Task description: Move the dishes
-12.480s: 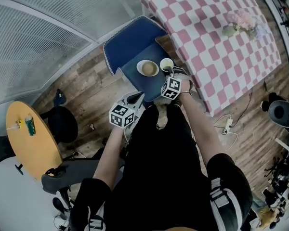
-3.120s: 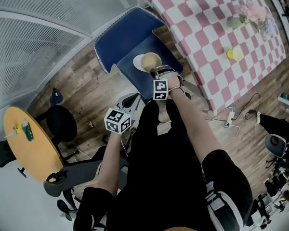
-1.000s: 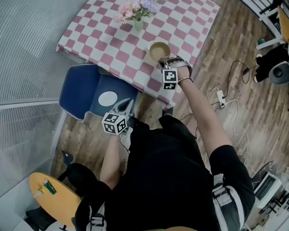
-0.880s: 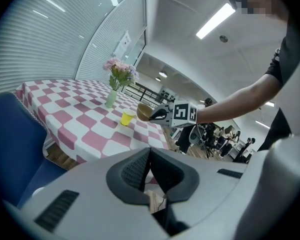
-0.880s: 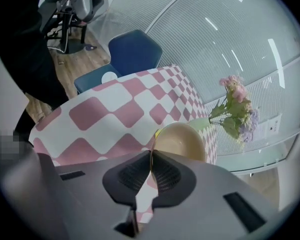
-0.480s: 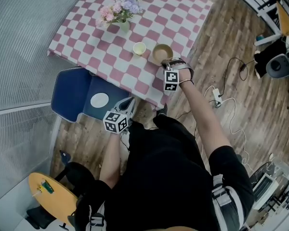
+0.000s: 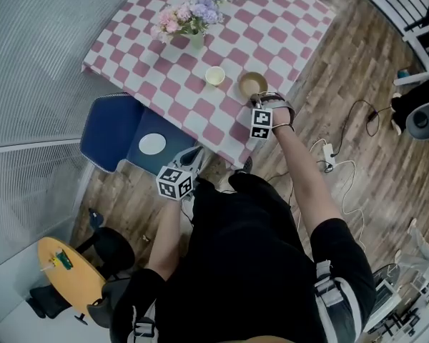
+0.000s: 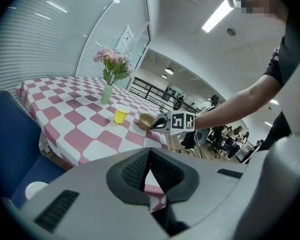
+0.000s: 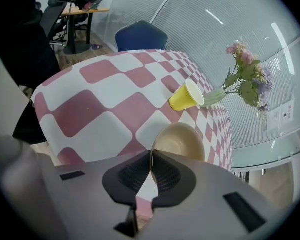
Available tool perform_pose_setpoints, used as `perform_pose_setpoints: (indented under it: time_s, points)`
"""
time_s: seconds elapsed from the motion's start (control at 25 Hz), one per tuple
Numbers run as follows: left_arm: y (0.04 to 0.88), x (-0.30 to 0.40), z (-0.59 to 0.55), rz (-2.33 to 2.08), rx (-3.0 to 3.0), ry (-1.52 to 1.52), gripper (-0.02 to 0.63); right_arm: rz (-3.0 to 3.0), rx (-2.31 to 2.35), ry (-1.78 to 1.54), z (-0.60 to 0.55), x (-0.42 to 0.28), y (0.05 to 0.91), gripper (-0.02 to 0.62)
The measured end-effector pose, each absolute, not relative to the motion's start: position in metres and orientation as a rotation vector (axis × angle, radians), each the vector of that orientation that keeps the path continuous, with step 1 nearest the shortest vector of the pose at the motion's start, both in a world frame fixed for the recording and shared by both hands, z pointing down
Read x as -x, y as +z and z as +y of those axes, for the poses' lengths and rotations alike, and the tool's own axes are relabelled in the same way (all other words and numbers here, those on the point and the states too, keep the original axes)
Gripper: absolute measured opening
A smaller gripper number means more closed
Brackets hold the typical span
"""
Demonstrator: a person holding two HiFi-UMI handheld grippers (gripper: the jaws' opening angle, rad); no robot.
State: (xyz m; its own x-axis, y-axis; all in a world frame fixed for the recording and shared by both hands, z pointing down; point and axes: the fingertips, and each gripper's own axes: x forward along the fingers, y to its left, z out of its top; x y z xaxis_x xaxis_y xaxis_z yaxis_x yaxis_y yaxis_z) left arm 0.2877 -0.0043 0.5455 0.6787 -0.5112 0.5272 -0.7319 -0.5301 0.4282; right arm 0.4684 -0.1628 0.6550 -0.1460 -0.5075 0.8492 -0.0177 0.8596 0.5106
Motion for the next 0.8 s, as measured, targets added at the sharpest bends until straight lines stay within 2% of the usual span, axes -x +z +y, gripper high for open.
perform_pose_setpoints:
  time_s: [0.36,0.44,0.6,0.8]
  points:
    - [0.54,-0.297,-0.013,-0.999,-2.234,0.437,0.021,-1.702,-0.392,-0.484,-0.168,-0.472,0.656,0.041]
    - [0.538,-0.299,-0.015,-1.003,-2.242,0.432,0.021,-1.708,-0.386,-0.483,-0.168,-0.474,0.655,0.061]
    - [0.534,-0.3,-0.012,-1.0,-2.253,0.423,0.021,-1.715,-0.376,-0.484,-0.162,-0.473,0.652,0.151]
    - [0.53,-0.292,-0.005,-0.991,-2.267,0.41,0.021,-1.744,-0.44,-0.493,-0.157,-0.467,0.634,0.172]
